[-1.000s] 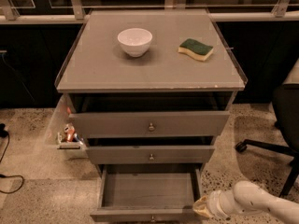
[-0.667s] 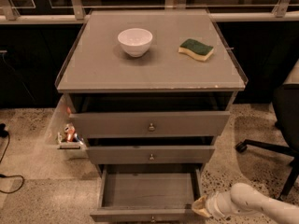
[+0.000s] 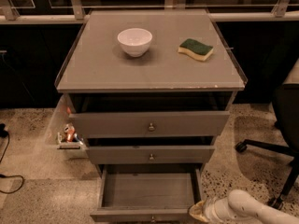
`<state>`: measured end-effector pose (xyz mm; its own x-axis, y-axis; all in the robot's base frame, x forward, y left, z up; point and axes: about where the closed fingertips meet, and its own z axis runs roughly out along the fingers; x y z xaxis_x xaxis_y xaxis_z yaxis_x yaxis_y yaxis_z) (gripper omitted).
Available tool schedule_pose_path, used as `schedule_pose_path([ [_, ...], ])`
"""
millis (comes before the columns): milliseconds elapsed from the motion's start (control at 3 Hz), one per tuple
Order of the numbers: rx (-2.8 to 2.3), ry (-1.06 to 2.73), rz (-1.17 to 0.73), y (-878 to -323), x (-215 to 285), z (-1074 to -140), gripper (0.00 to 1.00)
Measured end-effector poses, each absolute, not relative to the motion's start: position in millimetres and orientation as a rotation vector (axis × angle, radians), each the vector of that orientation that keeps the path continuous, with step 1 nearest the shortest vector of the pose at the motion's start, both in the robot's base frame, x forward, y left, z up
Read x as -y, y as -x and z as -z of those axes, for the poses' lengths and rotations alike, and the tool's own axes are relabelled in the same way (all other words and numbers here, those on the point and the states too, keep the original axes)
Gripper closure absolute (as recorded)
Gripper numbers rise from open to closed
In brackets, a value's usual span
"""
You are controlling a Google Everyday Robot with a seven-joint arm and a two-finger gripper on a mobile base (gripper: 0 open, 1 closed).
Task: Close bottom drawer
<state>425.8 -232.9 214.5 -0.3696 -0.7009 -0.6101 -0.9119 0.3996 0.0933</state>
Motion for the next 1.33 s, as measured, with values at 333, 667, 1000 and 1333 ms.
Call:
schedule_pose_path([
  [333,-2.139,1.401,-0.586,-417,227,-215,1.00],
  [667,-2.096,1.435,-0.612,-404,216,-206,1.00],
  [1000,-2.056,1.464,-0.617,-398,203,-185,1.00],
  [1333,-2.018,1.496,-0.613,-397,189,-170,1.00],
])
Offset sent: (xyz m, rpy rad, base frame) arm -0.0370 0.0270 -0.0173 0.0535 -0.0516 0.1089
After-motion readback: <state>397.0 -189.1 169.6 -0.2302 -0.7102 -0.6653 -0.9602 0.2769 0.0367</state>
